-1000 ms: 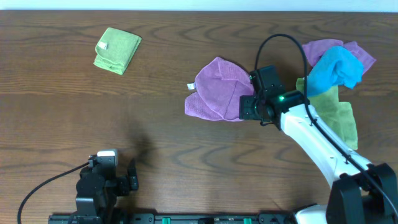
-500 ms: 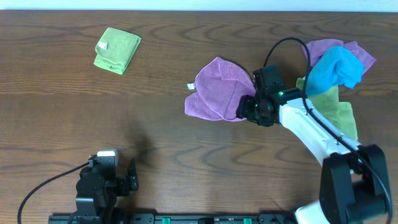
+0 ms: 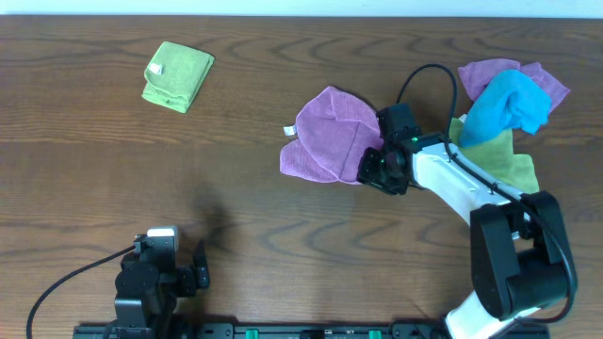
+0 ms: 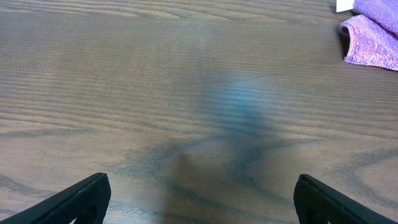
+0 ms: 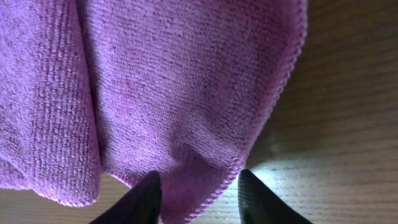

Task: Fold the cloth

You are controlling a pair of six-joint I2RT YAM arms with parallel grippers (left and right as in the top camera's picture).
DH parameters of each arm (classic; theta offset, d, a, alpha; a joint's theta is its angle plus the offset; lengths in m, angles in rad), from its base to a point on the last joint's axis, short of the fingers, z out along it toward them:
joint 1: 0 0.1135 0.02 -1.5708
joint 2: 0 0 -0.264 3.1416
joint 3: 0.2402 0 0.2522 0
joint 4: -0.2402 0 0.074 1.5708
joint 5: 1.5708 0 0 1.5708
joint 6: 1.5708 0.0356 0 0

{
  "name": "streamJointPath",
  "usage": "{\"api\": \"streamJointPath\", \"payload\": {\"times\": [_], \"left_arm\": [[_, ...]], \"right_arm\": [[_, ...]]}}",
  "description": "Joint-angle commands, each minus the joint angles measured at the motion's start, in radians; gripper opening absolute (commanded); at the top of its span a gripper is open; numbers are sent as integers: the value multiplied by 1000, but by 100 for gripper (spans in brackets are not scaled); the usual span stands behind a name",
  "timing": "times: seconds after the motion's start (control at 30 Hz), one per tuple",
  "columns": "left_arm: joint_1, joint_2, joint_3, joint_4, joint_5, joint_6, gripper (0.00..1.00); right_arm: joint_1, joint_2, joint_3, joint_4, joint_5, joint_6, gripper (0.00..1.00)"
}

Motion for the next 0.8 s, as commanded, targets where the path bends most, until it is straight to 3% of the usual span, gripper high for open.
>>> {"api": "streamJointPath", "payload": {"times": [0.0,0.43,0.63,0.77], "left_arm": [[4,-6,1,3,2,16,95],[4,-6,1,68,349,-7,95],[4,-3,23,136,363,-160,95],[4,40,91,149,363,-219,95]], "right_arm": [[-8,5,-7,9,-7,9,36],[-7,9,-7,26,-45,9,35],[-7,10,-7,31,-45,9,1],[-8,4,-6,28,-89,-44,1]]}}
